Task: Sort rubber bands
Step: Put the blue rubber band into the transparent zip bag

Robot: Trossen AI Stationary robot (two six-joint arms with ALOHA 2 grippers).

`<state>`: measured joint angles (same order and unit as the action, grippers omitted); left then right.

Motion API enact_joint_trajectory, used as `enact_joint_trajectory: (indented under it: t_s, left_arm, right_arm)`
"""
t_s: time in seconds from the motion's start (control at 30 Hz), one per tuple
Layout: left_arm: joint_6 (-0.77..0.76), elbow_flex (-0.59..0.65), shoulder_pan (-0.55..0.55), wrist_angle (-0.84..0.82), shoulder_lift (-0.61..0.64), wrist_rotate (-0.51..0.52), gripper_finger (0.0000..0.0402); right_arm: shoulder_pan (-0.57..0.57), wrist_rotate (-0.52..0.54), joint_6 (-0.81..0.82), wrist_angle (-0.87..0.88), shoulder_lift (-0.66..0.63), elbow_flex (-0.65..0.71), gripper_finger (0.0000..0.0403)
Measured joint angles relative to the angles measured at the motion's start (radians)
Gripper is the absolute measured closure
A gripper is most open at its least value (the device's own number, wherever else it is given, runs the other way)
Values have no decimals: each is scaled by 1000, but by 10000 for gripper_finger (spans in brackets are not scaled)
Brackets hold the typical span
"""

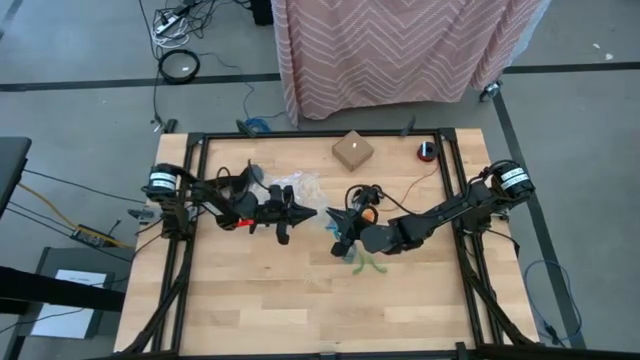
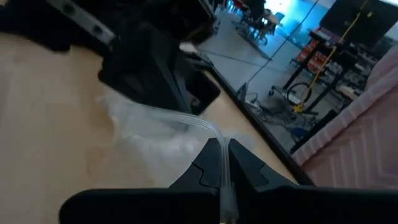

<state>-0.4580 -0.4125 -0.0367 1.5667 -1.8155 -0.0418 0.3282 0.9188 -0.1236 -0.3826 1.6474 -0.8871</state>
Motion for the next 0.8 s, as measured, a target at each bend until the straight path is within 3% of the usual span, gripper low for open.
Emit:
enact_joint_trajectory:
  t_s: [0.13,0.43,0.8]
  left_arm:
    - [-13,29,-3,3,6,-6,402]
    - [6,39,-1,4,14,-8,402]
    - [55,85,-12,2,8,39,402]
  right_arm:
    - [1,0,43,89,1,1,401]
    - [-44,-118,80,87,1,1,401]
    - [-102,-191,53,83,1,1,400]
